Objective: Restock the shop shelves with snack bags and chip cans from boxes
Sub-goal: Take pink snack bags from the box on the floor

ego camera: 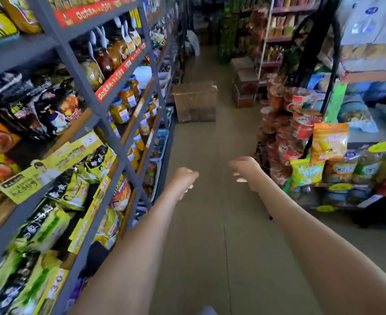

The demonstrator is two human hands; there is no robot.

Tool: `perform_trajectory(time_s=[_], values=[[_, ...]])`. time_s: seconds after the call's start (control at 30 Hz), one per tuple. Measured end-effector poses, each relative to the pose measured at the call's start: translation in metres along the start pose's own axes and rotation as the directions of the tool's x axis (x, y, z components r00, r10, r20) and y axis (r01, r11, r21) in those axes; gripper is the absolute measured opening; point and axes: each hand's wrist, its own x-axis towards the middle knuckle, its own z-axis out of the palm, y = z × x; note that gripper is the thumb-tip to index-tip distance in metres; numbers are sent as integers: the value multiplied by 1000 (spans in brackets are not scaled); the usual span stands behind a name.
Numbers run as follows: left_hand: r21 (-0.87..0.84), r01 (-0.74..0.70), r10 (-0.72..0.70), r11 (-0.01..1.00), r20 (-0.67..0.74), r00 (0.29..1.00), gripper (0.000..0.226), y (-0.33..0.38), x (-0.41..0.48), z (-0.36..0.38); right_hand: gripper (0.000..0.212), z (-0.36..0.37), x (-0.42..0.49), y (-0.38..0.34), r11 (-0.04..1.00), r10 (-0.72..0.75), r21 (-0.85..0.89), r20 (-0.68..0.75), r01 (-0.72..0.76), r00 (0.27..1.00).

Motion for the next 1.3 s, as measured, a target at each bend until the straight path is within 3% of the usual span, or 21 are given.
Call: perform_trajectory(time_s=[0.13,0.3,0.4,0.57,0.67,0.9,0.97,1.07,1.17,1.3], values=[[210,-3,-1,978,21,1000,21,-21,67,3,8,34,80,23,983,-1,-185,11,3,1000],[578,-41,-23,815,102,994,32,-20,186,-7,32,71,197,17,910,56,-415,135,5,989],[618,-29,-89,786,159,983,29,16,256,-16,34,75,268,0,858,117,-512,137,-30,984],[619,-26,-138,785,215,967,41,100,379,-18,40,61,389,-53,842,121,-538,138,-28,983],[650,-75,-127,756,259,957,41,158,457,-2,38,44,483,-86,864,169,-493,99,-99,981],[643,-99,-94,760,258,962,46,306,653,29,38,7,716,-170,796,95,-604,204,48,974],[567,-80,-79,820,250,965,51,348,708,30,32,-4,783,-199,848,106,-529,154,-8,982],[267,52,-118,962,240,964,45,397,783,33,12,-19,866,-237,977,194,-104,83,-185,977],[-41,273,-252,961,268,930,9,445,868,38,24,-42,951,-275,929,296,211,68,-303,953],[-143,338,-287,930,291,913,10,512,988,53,18,-83,1067,-301,811,429,431,21,-395,903]])
